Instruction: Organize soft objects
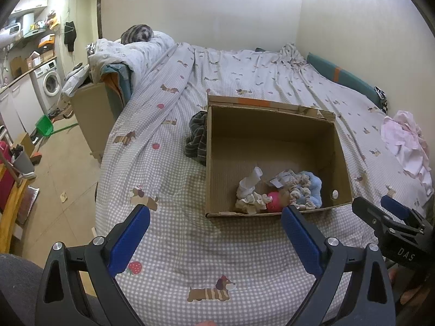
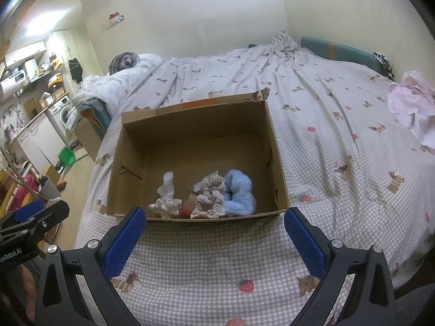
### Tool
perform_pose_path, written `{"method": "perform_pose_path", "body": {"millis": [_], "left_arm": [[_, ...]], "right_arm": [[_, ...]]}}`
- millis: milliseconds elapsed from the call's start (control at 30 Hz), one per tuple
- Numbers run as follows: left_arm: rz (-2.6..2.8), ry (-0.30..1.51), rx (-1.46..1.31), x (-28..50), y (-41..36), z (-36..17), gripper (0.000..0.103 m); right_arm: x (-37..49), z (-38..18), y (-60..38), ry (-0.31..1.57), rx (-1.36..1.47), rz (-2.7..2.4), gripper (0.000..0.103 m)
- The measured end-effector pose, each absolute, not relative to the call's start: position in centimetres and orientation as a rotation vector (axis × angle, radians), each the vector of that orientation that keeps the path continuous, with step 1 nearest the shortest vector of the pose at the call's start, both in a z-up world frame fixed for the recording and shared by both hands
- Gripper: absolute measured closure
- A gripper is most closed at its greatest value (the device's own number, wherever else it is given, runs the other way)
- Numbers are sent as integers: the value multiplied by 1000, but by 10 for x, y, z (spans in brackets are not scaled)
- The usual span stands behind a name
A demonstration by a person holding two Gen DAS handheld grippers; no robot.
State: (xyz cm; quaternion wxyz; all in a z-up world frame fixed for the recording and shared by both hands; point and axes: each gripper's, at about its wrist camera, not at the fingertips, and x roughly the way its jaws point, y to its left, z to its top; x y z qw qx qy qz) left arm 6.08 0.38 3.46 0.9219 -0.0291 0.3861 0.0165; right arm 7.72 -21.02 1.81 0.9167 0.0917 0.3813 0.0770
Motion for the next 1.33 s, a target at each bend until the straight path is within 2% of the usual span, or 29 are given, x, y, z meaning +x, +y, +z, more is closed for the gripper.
{"method": "perform_pose_path", "body": {"millis": [1333], "left_arm": [[48,808,-49,61,6,30,6]], "right_arm": [[77,21,-212,771,191,164,0]]}}
